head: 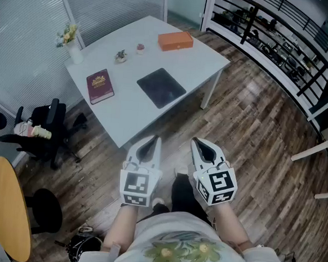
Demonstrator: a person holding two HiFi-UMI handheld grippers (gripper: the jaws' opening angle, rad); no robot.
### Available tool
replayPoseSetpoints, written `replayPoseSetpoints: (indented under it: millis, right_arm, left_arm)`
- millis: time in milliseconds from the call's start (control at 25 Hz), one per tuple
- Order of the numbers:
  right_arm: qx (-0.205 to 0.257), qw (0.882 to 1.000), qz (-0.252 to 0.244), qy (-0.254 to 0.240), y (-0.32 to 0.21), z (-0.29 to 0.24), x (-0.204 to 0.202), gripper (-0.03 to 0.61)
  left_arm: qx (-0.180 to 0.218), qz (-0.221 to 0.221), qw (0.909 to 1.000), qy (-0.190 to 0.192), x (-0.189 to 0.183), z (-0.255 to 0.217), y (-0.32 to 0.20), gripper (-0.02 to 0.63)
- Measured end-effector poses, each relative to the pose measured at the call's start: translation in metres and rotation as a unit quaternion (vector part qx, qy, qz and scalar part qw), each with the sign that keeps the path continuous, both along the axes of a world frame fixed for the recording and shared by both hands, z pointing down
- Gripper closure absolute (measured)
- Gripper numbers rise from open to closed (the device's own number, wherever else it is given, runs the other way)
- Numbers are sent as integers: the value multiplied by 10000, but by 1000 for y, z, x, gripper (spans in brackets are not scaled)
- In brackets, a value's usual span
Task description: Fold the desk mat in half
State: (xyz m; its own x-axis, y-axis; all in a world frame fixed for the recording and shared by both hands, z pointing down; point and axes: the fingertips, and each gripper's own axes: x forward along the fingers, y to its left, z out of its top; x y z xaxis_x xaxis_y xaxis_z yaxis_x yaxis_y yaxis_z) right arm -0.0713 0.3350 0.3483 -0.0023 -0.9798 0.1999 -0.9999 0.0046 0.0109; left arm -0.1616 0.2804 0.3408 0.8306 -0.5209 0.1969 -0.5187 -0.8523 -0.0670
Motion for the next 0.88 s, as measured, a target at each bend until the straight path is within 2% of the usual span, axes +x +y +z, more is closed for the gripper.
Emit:
replayPoseSetpoints:
  millis: [560,880]
  right_arm:
    - [63,9996,-259,20,-23,-1,24,560]
    - [-5,9994,-353,43,-63,1,54,557]
  left_arm:
    - [57,32,9995,-300,29,11,-18,611]
    - [-64,-63,9998,-199,53,13,-57,610]
